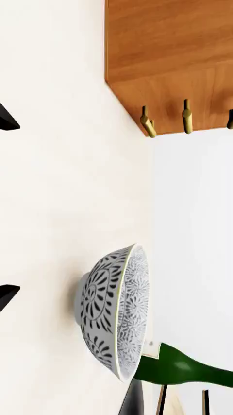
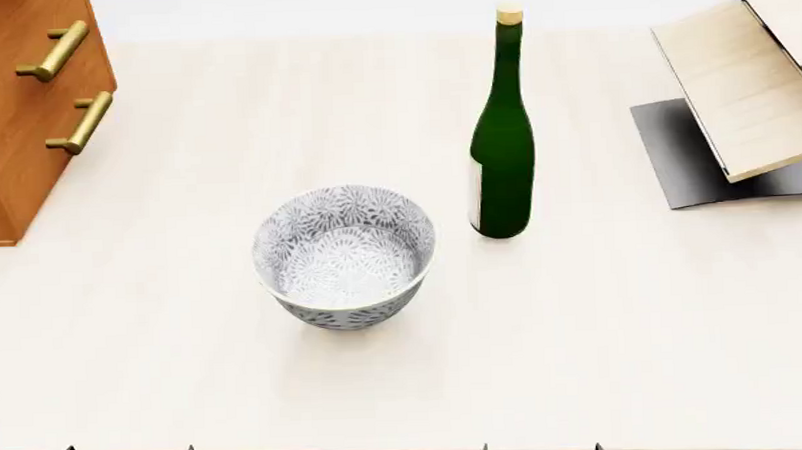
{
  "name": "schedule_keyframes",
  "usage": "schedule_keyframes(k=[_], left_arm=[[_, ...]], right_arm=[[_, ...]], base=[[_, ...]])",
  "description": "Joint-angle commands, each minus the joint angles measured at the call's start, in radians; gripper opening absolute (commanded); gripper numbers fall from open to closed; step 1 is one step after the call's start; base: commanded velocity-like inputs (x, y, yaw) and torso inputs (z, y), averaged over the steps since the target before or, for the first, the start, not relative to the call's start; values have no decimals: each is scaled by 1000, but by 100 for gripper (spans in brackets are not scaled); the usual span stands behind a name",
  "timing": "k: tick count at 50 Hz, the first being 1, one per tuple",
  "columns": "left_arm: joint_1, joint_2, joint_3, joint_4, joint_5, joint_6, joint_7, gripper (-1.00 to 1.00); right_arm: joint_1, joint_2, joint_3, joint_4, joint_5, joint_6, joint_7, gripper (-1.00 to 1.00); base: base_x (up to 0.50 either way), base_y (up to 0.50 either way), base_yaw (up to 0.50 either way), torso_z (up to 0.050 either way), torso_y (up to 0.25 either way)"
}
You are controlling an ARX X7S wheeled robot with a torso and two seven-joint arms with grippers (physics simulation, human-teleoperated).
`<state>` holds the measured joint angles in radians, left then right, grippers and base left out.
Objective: Put the wine bottle on the wine rack.
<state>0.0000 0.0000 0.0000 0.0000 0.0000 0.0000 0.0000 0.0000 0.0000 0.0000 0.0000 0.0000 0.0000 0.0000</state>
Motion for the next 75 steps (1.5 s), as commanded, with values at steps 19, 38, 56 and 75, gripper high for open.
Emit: schedule_keyframes(k=[19,38,56,75], left_arm=[[8,-62,71,26,-63,0,-71,100],[125,-112,91,381,-91,-51,-105,100],[240,-151,97,643,-49,41,-151,100],[327,-169,114,730,32,209,-196,100]], right_arm=[[-9,60,-68,-40,53,11,77,100],[-134,108,-98,-400,85,58,101,100],[-249,147,-106,-666,86,-4,133,100],[-341,173,-123,-755,57,-232,148,100]], base=[[0,0,0,0,0],[0,0,0,0,0],[0,0,0,0,0],[0,0,0,0,0]])
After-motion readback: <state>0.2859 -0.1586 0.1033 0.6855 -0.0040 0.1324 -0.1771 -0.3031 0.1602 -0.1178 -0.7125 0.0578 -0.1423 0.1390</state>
